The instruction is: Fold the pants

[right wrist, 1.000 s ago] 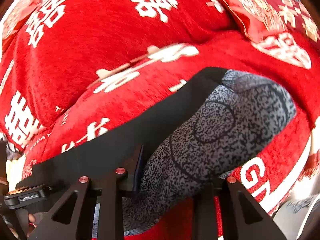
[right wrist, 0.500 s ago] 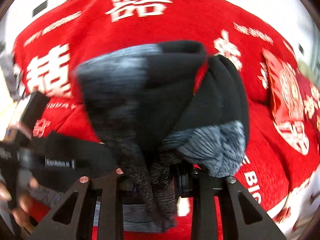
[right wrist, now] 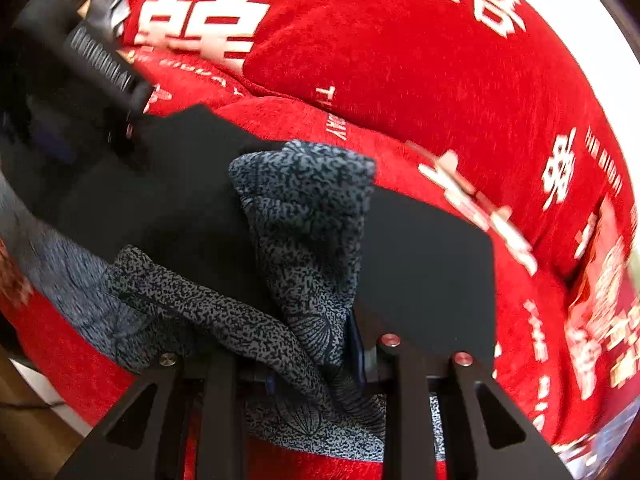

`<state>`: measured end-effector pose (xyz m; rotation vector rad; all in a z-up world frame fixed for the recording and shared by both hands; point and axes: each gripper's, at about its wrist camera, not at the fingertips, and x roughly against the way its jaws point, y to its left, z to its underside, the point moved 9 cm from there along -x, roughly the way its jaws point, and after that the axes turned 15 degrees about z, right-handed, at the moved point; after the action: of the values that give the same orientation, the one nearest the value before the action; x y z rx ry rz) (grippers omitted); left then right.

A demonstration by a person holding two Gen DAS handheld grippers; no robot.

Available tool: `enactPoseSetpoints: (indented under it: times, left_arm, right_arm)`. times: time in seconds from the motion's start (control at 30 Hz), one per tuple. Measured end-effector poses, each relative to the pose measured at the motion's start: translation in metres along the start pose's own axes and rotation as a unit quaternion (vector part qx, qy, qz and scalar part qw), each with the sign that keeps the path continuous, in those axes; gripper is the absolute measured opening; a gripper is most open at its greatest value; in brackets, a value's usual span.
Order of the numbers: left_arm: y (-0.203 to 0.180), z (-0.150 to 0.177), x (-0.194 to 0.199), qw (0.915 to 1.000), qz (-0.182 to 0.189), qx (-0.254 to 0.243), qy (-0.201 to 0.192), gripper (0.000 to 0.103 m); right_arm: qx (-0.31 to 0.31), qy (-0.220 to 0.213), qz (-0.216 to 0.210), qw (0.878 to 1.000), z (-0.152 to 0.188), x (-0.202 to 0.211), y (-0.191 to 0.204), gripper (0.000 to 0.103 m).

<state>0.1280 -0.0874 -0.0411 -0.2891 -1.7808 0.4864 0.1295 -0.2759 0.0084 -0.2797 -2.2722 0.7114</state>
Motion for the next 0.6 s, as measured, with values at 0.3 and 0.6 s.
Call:
enactPoseSetpoints:
  times: [0.3,0.6]
  left_arm:
    - [-0.044,-0.014,0.01,0.9982,0.036,-0.047,-0.006,0.08]
    - [-0.077,-0.011,0.009,0.9941,0.056,-0.093,0.0,0.08]
  right_arm:
    - [0.018,0.023,-0.008,1.0,-0.015,0.005,0.021,0.052]
    - [-0.085,0.015,-0.08,0.993,0.0,0.052,-0.035,0.08]
